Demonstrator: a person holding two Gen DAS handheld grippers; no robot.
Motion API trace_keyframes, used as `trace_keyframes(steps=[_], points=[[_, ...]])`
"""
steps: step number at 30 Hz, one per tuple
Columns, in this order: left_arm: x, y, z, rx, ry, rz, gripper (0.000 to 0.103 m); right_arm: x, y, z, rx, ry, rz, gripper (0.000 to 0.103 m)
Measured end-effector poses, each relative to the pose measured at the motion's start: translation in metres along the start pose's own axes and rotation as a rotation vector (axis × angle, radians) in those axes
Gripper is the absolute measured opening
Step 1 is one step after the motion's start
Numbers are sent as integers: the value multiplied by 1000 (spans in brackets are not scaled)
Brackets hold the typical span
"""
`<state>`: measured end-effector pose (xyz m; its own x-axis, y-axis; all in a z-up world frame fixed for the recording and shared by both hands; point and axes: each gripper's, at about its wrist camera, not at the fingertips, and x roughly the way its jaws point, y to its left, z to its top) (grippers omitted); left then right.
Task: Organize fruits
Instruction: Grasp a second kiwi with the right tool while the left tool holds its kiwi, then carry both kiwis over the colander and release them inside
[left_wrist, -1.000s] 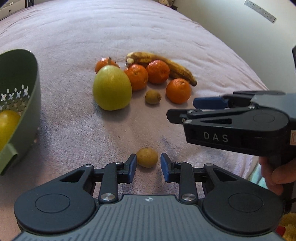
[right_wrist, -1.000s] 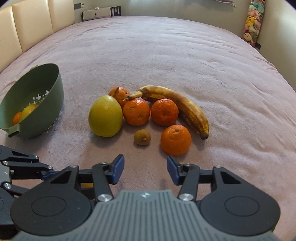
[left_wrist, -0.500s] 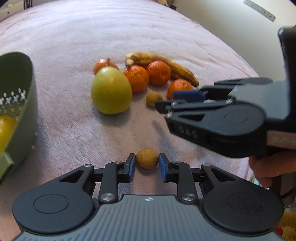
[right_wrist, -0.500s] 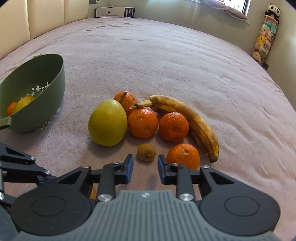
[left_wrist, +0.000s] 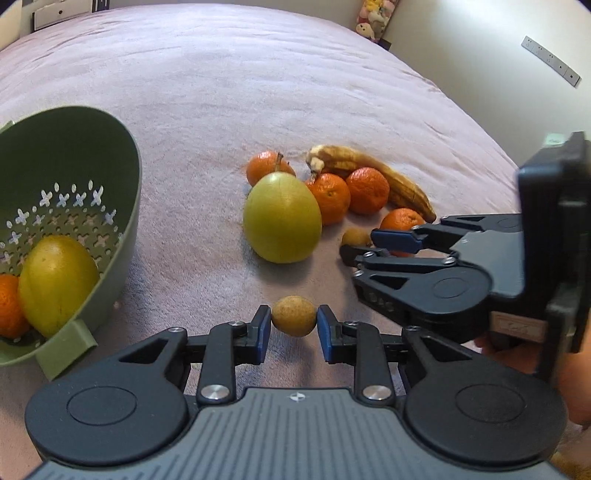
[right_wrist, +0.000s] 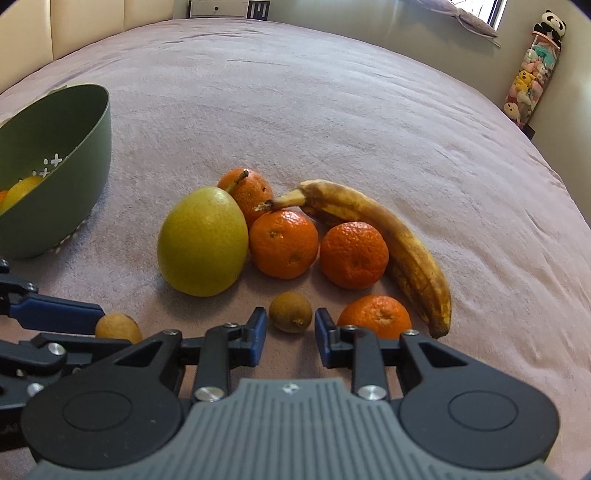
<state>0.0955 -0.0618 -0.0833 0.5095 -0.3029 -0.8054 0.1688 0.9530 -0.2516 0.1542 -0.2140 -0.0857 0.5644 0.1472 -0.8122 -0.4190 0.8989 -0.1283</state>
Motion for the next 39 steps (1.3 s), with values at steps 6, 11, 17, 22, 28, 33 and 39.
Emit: trace_keyframes(steps=[6, 11, 17, 22, 28, 33, 39], points=[[-11, 4, 3, -9, -29, 0, 30, 6, 4, 3, -7, 11, -21, 23], [-23, 8, 9, -31, -63, -2, 30, -3, 8, 9, 0, 2, -13, 23], [-44, 11, 13, -44, -126, 4, 30, -27, 18, 22, -20, -75, -24, 23], [-67, 19, 17, -68, -180, 18, 30, -47, 27, 33, -36, -137, -28, 23], [-92, 41, 22, -139, -222, 62, 30, -66, 46, 43, -77, -190, 8, 23], [-108, 63, 23, -202, -223, 108, 30, -82, 68, 50, -132, -238, 80, 23], [-118, 93, 22, -287, -183, 130, 30, -96, 99, 60, -200, -259, 181, 23]])
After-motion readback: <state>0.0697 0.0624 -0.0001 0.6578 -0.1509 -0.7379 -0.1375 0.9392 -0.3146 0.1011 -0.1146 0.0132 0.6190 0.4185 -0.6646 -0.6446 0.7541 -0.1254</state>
